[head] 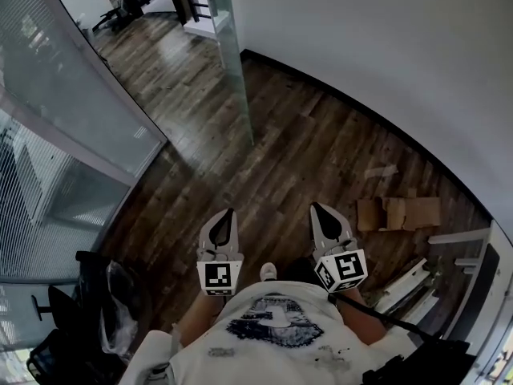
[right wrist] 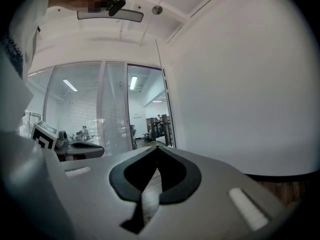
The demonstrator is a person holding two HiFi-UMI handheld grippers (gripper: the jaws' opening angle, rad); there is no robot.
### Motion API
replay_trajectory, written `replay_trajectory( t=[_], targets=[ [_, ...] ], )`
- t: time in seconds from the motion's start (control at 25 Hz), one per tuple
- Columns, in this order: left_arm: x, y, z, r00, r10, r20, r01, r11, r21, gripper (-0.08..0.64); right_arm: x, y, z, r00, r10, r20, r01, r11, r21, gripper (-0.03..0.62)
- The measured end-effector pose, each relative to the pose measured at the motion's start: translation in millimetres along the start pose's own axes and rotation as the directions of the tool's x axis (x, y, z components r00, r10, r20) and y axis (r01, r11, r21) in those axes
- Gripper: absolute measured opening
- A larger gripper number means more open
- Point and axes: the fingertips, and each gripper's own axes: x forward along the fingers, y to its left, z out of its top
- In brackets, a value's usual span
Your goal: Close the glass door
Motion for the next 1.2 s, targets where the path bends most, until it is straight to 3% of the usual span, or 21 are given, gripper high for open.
replay_trajectory(
  t=[0.32,0.52,0.76,1.2],
  targets=[
    [60.5,0.2,2.5,1.000,0.004,-0.014,-0.004,1.000,-0.010,0.002,42.7,-50.4,2.3,1.000,-0.009,-0.012,0.009,1.000,0.011,0.005],
    [112.1,4.5,5.5,0.997,0.065,-0.038,-0.065,0.998,-0.001,0.002,89.7,-88.6,12.6,0.999,0.045,-0.008,-0.045,0.999,0.018,0.005],
    [173.7,5.6,35.7,0.991,0.129,-0.039,-0.129,0.992,0.007,0.002,138.5,-139.7,30.8,0.994,0.106,-0.020,-0.106,0.994,0.026,0.005],
    [243.9,-0.4,51.4,0.974,0.220,-0.045,-0.219,0.975,0.021,0.002,195.5,-196.9,43.6,0.978,0.205,-0.030,-0.203,0.978,0.046,0.005]
  ],
)
